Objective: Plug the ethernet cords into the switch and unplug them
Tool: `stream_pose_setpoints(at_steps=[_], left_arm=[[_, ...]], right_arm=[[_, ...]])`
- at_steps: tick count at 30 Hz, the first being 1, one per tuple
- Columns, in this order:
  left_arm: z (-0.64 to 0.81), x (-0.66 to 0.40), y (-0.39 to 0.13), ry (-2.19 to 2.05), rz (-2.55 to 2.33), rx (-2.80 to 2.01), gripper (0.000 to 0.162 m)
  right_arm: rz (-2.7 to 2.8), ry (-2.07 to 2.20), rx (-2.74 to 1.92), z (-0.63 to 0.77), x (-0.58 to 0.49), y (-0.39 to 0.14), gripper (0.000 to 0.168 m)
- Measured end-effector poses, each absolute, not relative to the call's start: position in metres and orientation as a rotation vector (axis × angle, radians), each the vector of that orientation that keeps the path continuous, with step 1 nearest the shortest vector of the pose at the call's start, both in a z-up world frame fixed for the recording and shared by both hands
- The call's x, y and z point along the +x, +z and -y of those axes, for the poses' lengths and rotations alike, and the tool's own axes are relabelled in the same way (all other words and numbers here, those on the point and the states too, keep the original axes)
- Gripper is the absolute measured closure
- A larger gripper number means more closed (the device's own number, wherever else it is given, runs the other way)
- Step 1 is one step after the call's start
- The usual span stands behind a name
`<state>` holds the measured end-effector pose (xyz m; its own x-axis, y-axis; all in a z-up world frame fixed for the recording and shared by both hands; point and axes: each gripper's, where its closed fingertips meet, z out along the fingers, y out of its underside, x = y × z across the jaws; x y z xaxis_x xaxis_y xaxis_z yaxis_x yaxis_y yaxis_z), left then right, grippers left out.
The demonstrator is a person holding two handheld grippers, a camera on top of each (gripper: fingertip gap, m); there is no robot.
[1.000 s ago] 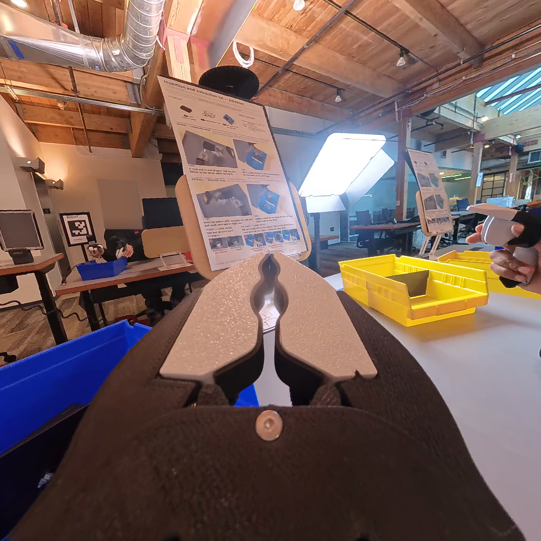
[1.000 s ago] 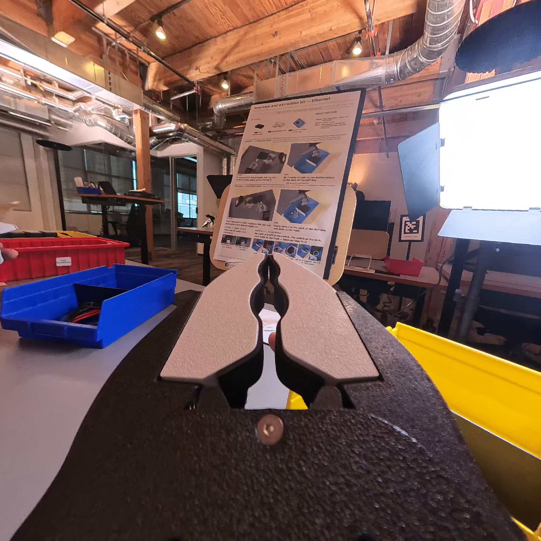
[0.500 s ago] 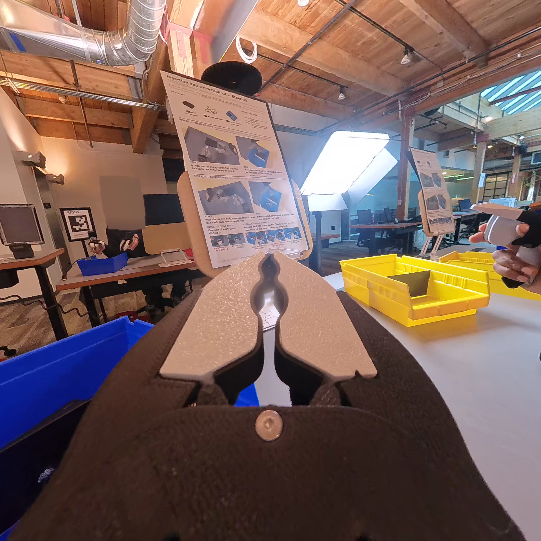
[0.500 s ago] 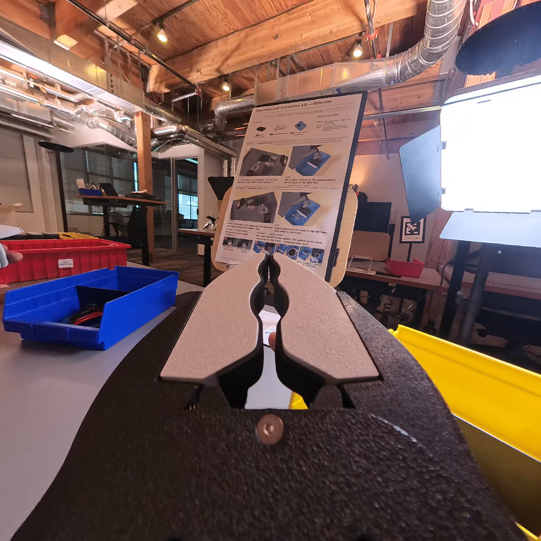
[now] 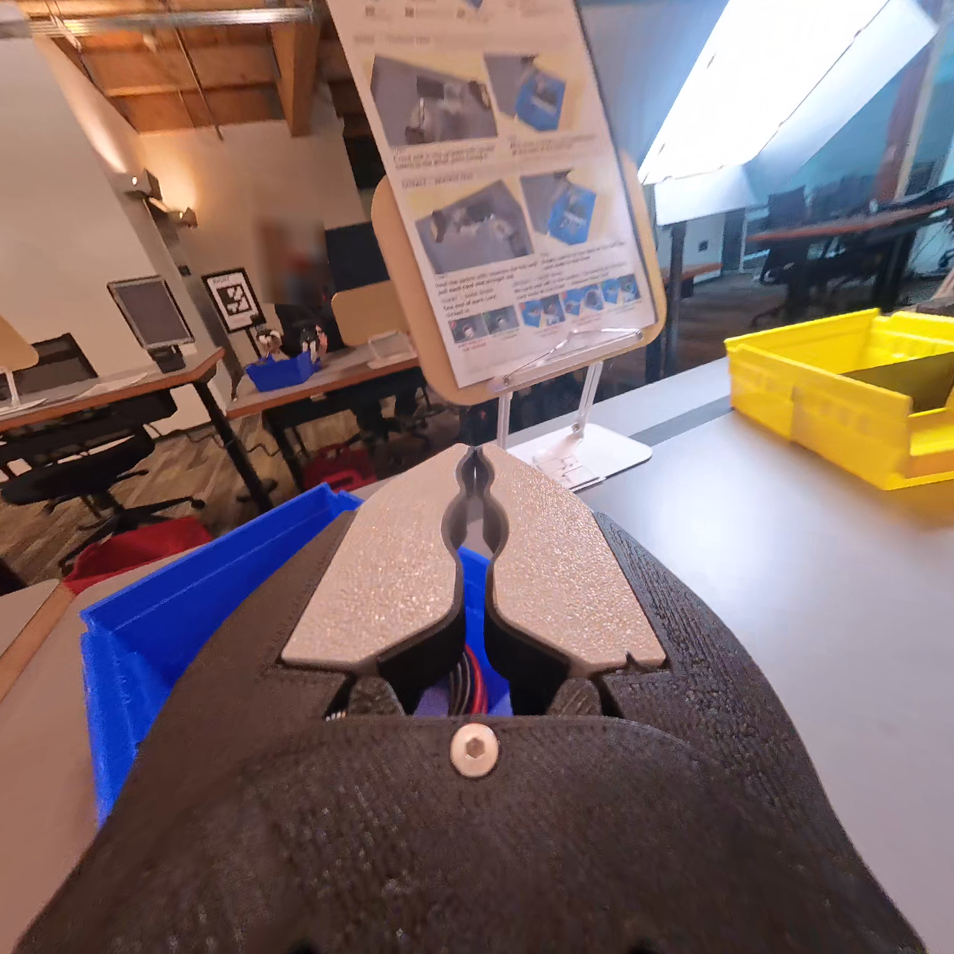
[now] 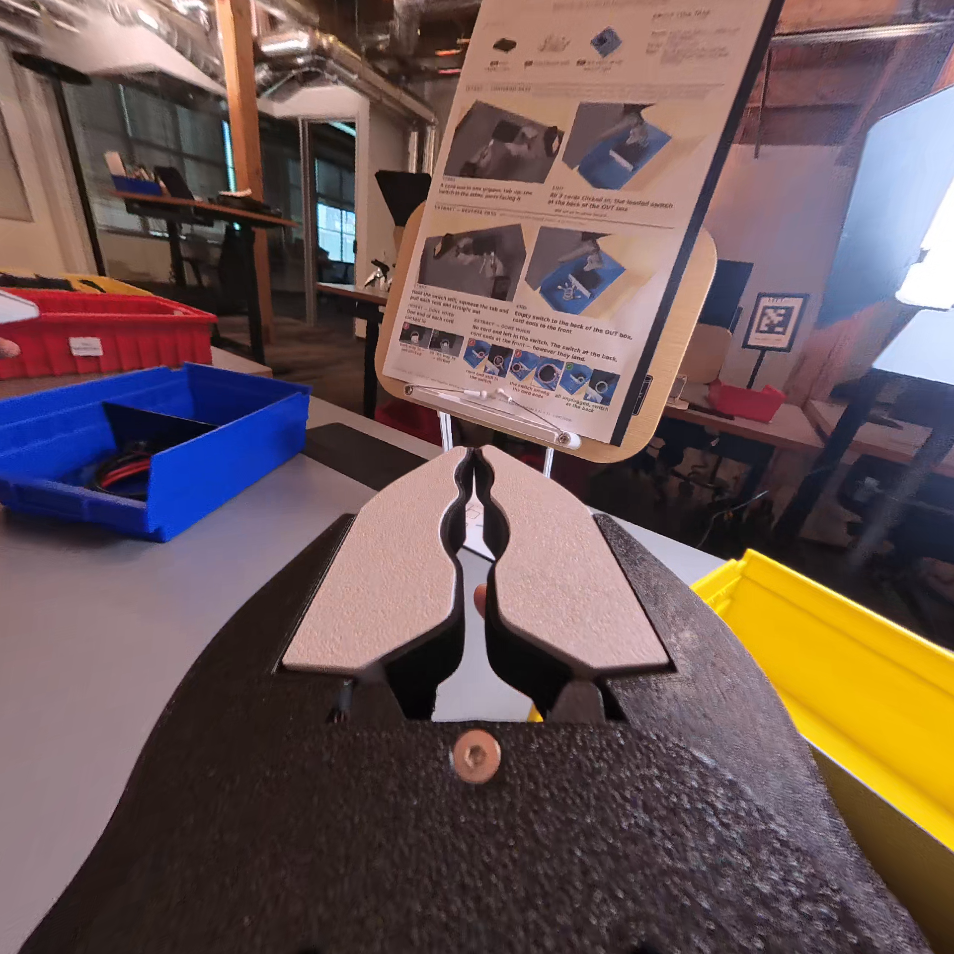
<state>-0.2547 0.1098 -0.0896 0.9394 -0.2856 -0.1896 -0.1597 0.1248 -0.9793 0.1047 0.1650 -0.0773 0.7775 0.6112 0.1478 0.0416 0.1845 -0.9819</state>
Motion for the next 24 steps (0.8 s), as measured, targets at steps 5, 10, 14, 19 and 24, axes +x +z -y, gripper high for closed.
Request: stream_pose_setpoints(at_steps=[5, 10, 14, 19, 24], left_arm=[[-0.152, -0.253, -0.103, -0.021, -0.382, -1.545, 0.162], [-0.194, -0.222, -0.107, -0.044, -0.409, -1.541, 0.162], [-0.221, -0.191, -0.109, -0.065, -0.421, -1.515, 0.162], [-0.226, -0.208, -0.131, 0.116, -0.466, -1.547, 0.162], [-0.225, -0.296, -0.139, 0.337, -0.441, -1.773, 0.155]], right_arm=[[0.576, 0.430, -1.380, -0.209, 0.079, -0.084, 0.168], [0.569, 0.496, -1.406, -0.231, 0.054, -0.112, 0.168], [0.640, 0.496, -1.411, -0.226, 0.042, -0.130, 0.168], [0.670, 0.531, -1.409, -0.214, 0.039, -0.131, 0.165], [0.730, 0.534, -1.382, -0.207, 0.034, -0.126, 0.160]])
